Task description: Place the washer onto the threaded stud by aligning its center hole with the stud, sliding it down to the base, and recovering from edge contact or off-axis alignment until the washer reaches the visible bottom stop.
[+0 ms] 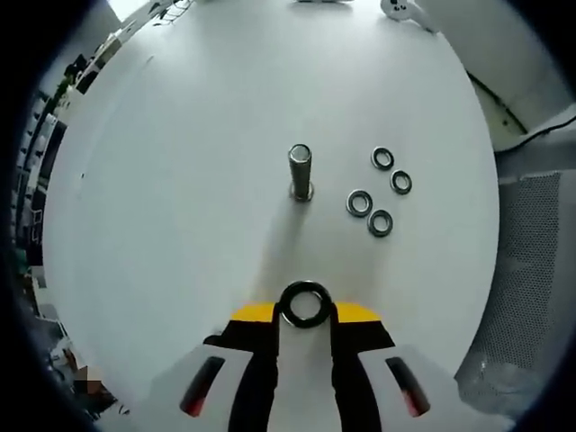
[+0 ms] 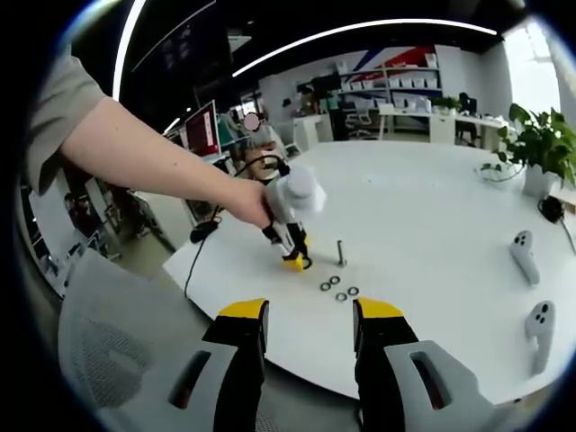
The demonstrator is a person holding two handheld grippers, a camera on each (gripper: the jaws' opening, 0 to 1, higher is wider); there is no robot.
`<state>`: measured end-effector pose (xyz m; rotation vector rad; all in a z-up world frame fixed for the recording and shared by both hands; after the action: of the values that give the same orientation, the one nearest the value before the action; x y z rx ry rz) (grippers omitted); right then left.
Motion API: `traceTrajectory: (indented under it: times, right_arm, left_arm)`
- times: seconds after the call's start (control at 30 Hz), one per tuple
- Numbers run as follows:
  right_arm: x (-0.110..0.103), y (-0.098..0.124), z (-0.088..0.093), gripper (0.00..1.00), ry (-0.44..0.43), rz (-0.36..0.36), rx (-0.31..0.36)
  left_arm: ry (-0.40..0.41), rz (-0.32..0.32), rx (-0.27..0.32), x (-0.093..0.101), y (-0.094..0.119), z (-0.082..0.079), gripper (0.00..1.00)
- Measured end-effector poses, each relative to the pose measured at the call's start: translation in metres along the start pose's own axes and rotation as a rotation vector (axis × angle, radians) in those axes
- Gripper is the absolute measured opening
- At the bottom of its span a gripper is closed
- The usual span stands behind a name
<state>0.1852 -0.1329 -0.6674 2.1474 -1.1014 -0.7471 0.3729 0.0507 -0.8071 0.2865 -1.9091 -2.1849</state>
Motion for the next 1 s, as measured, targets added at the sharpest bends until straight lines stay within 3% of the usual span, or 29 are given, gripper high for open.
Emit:
traceTrajectory:
  times: [0.27,0.47,0.67,1.0]
  right_arm:
    - [0.0,0.0,0.0,0.4,-0.002,0.002,0.003]
    - [0.0,0.001,0.0,0.4,-0.004,0.002,0.006]
    - [0.0,0.001,0.0,0.4,-0.003,0.0,0.006]
    - [0.0,0.0,0.0,0.4,-0.006,-0.001,0.007]
  left_arm:
    - [0.032,0.004,0.035,0.001,0.001,0.003,0.18]
    - [0.017,-0.005,0.024,0.001,0.002,0.005,0.18]
    - [0.03,-0.012,0.058,-0.004,0.011,0.005,0.18]
    - [0.037,-0.051,0.118,-0.01,0.043,0.011,0.18]
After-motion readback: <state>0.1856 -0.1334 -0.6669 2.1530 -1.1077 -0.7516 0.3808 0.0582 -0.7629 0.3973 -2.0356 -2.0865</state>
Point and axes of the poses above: the point that each gripper's makers call its tool centre point, and the gripper's own axes: y roughly backward along the fingers, x roughly to its right, z roughly out of its underside, the point moved 7 cm from there along y, roughly backward along the fingers, and after that the axes turned 15 degrees about -x, right-handed, at the moved point
